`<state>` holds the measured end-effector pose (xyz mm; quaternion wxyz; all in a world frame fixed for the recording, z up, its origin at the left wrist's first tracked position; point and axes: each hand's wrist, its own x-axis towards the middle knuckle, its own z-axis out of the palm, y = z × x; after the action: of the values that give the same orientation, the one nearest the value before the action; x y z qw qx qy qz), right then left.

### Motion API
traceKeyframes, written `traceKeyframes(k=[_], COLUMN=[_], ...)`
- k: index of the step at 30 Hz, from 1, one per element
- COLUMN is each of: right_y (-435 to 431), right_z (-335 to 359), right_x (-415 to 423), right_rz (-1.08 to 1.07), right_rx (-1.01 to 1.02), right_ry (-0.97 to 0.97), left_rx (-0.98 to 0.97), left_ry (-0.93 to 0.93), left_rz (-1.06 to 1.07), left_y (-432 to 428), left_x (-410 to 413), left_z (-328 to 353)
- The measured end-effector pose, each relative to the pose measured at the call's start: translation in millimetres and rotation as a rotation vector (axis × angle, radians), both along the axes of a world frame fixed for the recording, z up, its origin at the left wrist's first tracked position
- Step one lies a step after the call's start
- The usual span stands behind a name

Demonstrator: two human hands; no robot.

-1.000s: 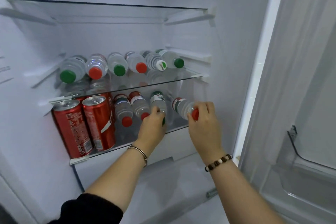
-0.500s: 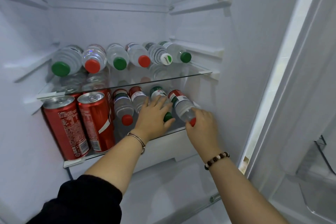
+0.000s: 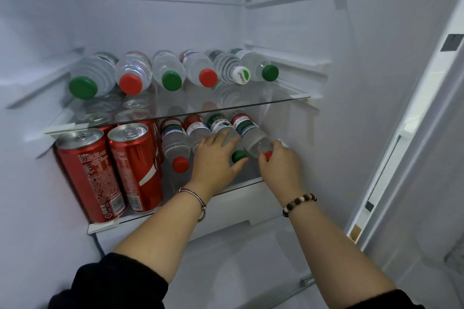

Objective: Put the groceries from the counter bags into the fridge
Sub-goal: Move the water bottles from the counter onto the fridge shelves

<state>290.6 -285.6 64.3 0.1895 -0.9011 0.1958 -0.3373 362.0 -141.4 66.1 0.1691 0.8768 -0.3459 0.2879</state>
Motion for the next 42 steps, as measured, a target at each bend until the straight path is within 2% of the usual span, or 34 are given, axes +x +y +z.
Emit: traceKeyframes(k=[11, 16, 21, 27, 30, 34, 37, 42], right_y=[-1.9, -2.5, -3.3, -7.8, -7.6, -5.9, -6.1, -4.8], right_z=[2.7, 3.8, -3.8, -5.1, -5.3, -8.6, -9.8, -5.3], right_x=[33.2, 44.4, 44.0, 38.9, 39.3, 38.7, 39.2, 37.7], right_rz=[-0.040, 0.029, 0.144, 0.202, 0.187, 0.185, 0.149, 0.176], right_rx=[-0.006, -0.064, 0.239, 0.407, 0.392, 0.273, 0.339, 0.337], right_ry=[0.115, 0.201, -0.040, -0.085, -0.089, -0.139, -0.125, -0.025], left_rx=[-0.074, -0.085, -0.110, -0.092, -0.058, -0.062, -0.062, -0.047], left_ry=[0.047, 0.054, 0.056, 0.069, 0.066, 0.027, 0.004, -0.021], left_rz=[-0.020, -0.021, -0.019, -0.033, -0.031, 0.019, 0.030, 0.043], left_y=[-0.5, -0.3, 0.1, 0.3, -0.1, -1.4, -2.3, -4.0], left_x=[3.6, 5.4, 5.8, 7.2, 9.8, 13.7, 15.3, 16.6], left_z=[-1.9, -2.0, -2.7, -3.9, -4.9, -6.0, -7.3, -8.6])
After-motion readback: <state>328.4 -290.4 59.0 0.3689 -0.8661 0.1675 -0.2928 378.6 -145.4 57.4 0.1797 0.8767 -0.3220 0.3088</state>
